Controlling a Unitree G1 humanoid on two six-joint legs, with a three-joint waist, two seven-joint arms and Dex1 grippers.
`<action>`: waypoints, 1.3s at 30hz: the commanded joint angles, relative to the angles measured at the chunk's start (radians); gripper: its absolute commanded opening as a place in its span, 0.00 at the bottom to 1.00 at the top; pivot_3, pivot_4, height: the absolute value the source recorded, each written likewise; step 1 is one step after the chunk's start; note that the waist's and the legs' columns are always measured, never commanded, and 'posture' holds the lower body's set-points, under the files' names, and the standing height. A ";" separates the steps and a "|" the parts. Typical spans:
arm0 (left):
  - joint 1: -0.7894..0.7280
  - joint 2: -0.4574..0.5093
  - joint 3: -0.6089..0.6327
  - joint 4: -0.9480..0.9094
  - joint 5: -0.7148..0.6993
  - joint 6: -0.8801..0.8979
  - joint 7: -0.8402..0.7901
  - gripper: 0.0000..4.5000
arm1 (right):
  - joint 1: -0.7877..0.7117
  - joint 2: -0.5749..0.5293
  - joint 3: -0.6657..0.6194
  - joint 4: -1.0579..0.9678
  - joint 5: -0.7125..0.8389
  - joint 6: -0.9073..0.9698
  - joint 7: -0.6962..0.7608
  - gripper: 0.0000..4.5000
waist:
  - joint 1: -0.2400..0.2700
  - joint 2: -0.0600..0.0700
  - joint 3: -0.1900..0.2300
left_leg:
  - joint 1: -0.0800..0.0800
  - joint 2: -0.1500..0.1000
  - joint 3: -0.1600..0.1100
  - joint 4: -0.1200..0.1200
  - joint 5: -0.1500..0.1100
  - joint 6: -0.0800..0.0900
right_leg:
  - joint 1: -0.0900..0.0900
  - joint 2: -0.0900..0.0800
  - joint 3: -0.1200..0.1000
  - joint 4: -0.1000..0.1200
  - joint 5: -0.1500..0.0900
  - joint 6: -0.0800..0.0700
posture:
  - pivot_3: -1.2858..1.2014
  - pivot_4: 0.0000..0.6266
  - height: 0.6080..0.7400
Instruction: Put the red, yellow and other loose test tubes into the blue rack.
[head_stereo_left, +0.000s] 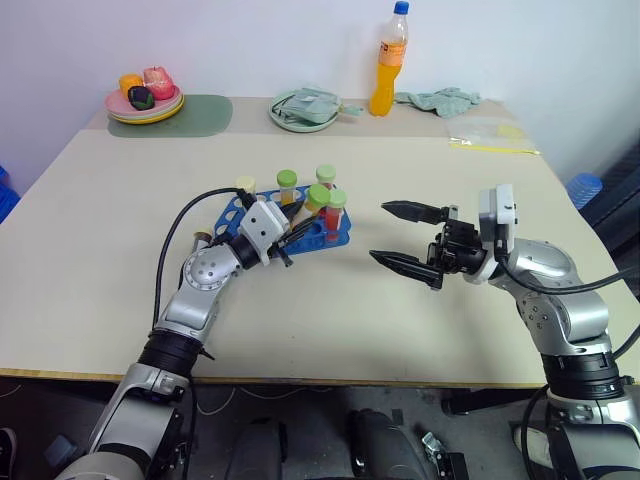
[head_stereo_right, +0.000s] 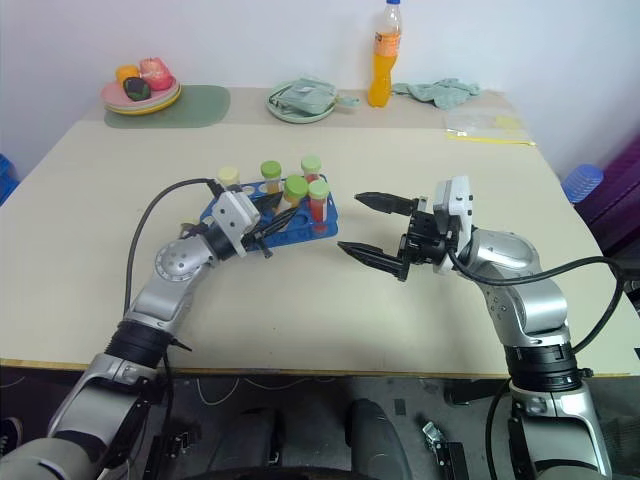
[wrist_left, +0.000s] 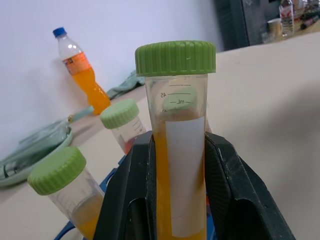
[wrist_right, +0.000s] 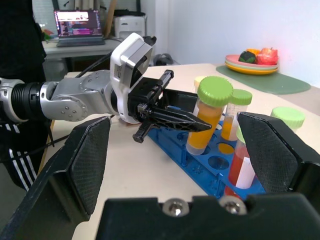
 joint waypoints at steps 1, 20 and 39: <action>-0.021 -0.016 0.031 -0.001 0.015 -0.010 0.009 0.17 | -0.009 -0.011 -0.037 -0.025 0.009 -0.012 -0.008 1.00 | 0.000 0.000 0.000 | 0.000 0.000 0.000 0.000 0.000 0.000 | 0.000 0.000 0.000 0.000 0.000 0.000 | 0.52 0.24 1.00; -0.006 -0.029 0.086 0.055 0.039 -0.027 0.001 0.17 | -0.018 -0.017 -0.041 -0.013 -0.001 -0.015 -0.003 1.00 | 0.000 0.000 0.000 | 0.000 0.000 0.000 0.000 0.000 0.000 | 0.000 0.000 0.000 0.000 0.000 0.000 | 0.52 0.24 1.00; 0.004 -0.132 0.162 0.045 -0.114 0.123 -0.050 0.28 | -0.027 -0.025 -0.045 -0.015 -0.006 -0.016 -0.008 1.00 | -0.001 0.001 0.000 | 0.001 0.000 0.000 0.000 0.000 0.000 | 0.000 0.000 0.000 0.001 0.000 0.000 | 0.52 0.24 1.00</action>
